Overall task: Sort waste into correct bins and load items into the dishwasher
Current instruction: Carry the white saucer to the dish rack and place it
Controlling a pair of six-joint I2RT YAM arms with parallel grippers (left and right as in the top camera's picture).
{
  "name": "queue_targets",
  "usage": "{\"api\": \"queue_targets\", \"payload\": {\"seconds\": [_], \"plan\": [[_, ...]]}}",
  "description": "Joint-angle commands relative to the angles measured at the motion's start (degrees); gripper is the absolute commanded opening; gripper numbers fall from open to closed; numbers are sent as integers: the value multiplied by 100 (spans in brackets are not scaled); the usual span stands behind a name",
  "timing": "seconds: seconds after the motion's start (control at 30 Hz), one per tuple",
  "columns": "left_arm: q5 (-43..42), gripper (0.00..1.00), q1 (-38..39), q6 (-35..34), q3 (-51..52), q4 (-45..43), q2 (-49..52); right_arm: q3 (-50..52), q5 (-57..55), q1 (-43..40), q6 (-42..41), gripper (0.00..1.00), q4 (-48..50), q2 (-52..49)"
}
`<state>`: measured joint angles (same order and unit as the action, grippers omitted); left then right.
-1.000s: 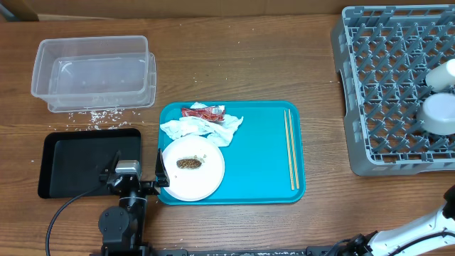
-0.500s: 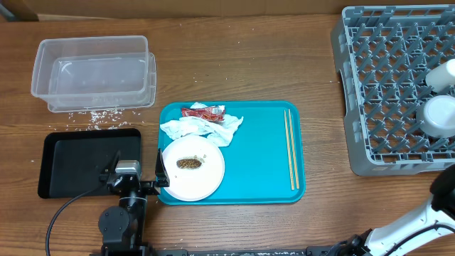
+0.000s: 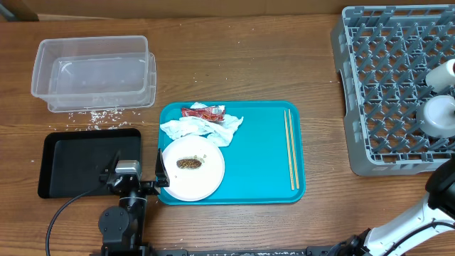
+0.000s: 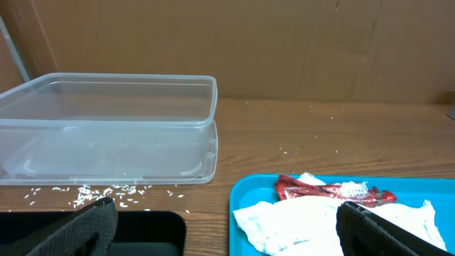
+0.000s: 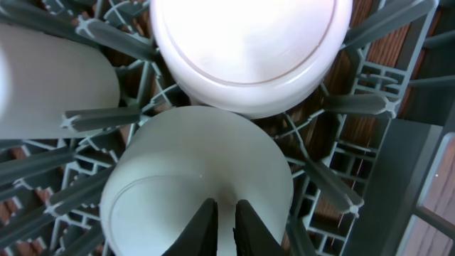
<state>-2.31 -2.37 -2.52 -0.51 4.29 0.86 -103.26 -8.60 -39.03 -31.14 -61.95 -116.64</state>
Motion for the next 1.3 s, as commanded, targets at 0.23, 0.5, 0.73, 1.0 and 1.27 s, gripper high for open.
{"api": "queue_targets", "payload": {"seconds": [0.23, 0.5, 0.73, 1.0, 1.27], "plan": [[35, 100, -28, 125, 24, 11, -57, 48, -170, -24, -39, 13, 127, -136], [35, 100, -28, 125, 26, 11, -57, 33, -129, -13, -72, 9, -2, -330], [35, 100, -28, 127, 24, 11, -57, -361, 315, -15, -103, 8, -232, 24], [35, 100, -28, 127, 24, 11, -57, -745, 3526, 0, 1049, 13, -330, 1174], [35, 100, -28, 125, 24, 11, -57, -745, 5283, 1143, 2522, 63, -1381, 2310]]}}
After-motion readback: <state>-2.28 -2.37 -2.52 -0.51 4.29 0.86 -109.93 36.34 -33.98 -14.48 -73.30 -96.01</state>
